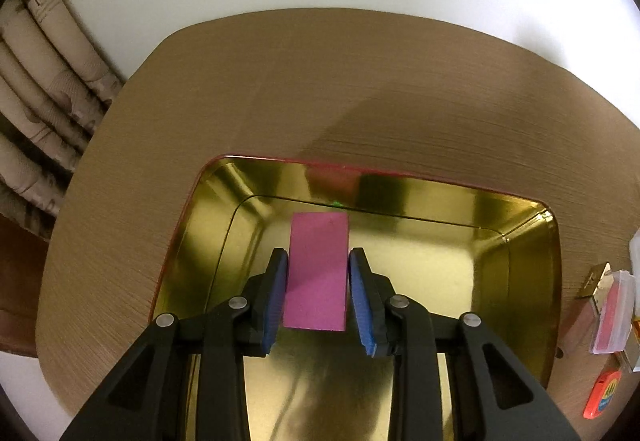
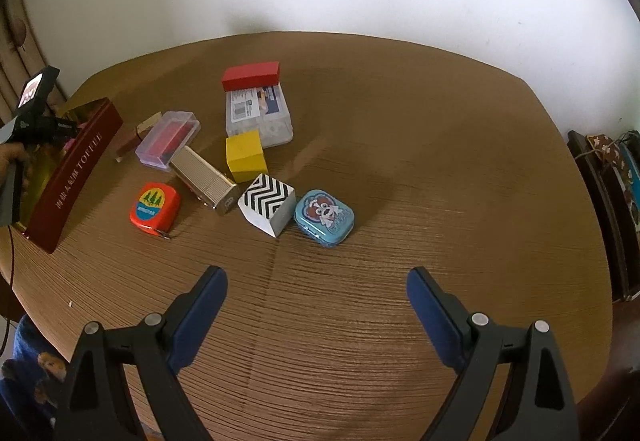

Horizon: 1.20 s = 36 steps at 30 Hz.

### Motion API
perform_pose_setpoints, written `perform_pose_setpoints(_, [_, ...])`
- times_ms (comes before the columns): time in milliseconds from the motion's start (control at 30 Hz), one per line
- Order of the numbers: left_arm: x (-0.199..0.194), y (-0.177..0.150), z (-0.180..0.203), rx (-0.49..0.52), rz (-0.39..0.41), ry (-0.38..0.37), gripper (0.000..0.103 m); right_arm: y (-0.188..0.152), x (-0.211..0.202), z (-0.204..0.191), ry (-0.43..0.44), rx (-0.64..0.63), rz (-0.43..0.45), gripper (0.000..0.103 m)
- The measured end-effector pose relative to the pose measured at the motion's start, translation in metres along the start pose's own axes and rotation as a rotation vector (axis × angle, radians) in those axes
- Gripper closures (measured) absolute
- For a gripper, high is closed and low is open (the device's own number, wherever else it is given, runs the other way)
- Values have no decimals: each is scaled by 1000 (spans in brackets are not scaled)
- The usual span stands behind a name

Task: Organize rigid objects
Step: 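Release the pink block into the tray while the right tool grasps the red lid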

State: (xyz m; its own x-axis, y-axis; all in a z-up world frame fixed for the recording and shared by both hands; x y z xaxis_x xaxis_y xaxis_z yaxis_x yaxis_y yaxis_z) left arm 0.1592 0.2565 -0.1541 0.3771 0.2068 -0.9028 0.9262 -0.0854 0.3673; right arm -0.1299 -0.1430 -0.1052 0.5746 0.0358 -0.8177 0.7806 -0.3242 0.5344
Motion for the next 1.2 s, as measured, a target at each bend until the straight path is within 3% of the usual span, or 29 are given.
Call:
perform_pose_setpoints(67, [-4,2,-3,-9,13,4,45,1,0,-1,10,-1,2,9])
perform_pose_setpoints(167, [-31,3,-4,-15,92,-5,27,0,0,-3,48,12,1,9])
perform_pose_setpoints(200, [-42,1,-6,-21,121,-6,25,1,-2,-3,65,18,6,9])
perform_pose_setpoints(300, [-91,-14,-14,-70,252,17,16,4,-10,-7,142,41,39,9])
perform_pose_setpoints(367, [-132,-36,-18,-94,367,24,2,7,-16,-12,181,52,81,9])
perform_pose_setpoints(467, [-182,-77,-16,-100,510,18,0,12,-12,-29,150,21,99,9])
perform_pose_setpoints(533, [-197,-102,-9,-97,534,-16,1,23,-8,-49,142,-38,115,9])
perform_pose_setpoints(667, [-217,-141,1,-147,602,-102,1,64,-7,-81,228,-45,175,9])
perform_pose_setpoints(867, [-199,-175,22,-158,579,-189,1,125,42,-114,101,-119,144,9])
perform_pose_setpoints(1200, [-181,-183,47,-133,516,-338,1,157,123,-110,-48,-70,41,9])
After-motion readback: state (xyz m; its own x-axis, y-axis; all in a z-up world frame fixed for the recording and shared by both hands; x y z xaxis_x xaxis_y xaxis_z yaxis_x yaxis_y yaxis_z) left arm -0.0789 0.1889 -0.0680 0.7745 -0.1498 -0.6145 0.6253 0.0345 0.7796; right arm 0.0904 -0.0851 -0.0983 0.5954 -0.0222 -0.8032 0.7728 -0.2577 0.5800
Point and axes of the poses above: each gripper's, at about its wrist camera, not at the fingertips, and x roughly the way its jaws point, z to its right, y to its top, the point moved 8 cm from there along x, roughly the way its jaws point, and after that the axes turned 13 degrees about x, right-handed, at the moved point
